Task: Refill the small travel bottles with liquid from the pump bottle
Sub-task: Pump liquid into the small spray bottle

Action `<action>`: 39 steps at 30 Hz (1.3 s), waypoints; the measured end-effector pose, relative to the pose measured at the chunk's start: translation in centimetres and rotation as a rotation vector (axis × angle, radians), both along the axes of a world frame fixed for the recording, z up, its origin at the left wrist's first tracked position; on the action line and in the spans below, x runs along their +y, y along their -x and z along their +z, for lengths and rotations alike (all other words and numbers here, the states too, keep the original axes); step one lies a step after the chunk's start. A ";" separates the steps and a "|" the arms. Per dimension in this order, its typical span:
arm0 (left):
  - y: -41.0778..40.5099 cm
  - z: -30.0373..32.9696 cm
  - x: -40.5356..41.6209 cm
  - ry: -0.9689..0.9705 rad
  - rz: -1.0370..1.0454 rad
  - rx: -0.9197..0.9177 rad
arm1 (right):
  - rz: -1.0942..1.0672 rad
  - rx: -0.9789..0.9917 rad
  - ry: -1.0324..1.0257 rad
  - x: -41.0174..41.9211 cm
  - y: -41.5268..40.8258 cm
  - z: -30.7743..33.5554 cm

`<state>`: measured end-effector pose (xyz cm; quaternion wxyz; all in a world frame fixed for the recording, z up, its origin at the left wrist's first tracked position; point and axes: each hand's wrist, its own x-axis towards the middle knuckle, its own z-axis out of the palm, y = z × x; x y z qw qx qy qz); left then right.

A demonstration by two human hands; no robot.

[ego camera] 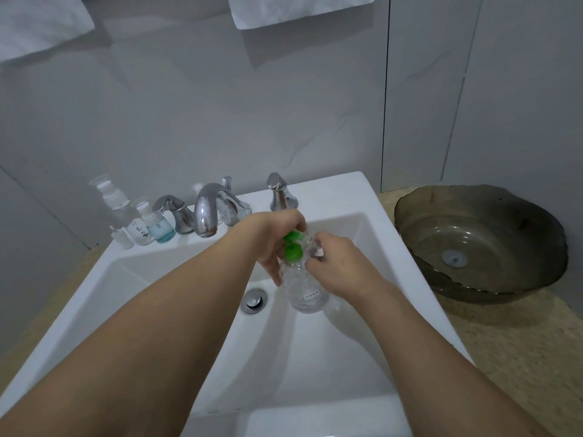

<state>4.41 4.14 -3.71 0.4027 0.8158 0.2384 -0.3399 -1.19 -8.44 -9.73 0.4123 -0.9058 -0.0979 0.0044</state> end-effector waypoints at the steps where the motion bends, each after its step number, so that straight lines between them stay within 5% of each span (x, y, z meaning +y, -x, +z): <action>1: -0.1 -0.1 0.0 0.001 -0.002 0.003 | -0.001 0.003 0.005 0.0 0.0 0.0; 24: 0.9 -2.2 -1.5 -0.197 0.110 -0.221 | -0.045 0.046 0.123 0.1 -0.5 -1.1; 39: -1.0 -1.2 0.4 0.069 0.063 0.068 | -0.018 -0.026 0.036 0.3 0.0 0.1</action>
